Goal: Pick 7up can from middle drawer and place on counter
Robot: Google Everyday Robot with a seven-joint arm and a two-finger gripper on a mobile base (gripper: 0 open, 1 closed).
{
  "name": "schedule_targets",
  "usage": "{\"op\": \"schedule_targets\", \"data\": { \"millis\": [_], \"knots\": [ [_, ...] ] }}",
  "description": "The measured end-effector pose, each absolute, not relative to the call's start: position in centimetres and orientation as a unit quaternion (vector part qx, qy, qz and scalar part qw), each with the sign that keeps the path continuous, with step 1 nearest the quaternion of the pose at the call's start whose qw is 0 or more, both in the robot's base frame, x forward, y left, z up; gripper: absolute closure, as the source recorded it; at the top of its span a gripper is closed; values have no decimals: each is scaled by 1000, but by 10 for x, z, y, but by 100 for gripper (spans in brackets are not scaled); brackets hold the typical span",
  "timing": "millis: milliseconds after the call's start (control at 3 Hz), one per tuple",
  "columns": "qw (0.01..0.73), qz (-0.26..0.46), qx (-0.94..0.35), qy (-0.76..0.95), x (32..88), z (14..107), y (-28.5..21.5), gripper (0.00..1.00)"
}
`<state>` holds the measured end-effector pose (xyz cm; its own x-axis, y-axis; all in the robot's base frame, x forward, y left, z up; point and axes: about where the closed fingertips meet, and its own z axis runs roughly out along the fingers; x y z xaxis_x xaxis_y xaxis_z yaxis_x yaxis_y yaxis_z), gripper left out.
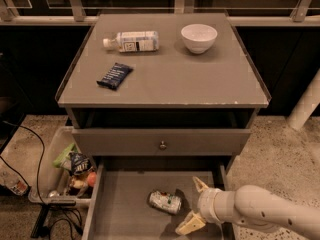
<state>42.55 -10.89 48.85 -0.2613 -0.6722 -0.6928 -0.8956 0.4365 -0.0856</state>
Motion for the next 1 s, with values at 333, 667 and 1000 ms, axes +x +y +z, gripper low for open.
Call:
{"op": "schedule_targets", "data": {
  "millis": [333,667,1000],
  "knots": [
    [362,157,-502,769,439,466,-101,0],
    [375,162,-505,761,449,443,-93,0],
    [372,189,-493,764,456,415,-93,0]
  ]
}}
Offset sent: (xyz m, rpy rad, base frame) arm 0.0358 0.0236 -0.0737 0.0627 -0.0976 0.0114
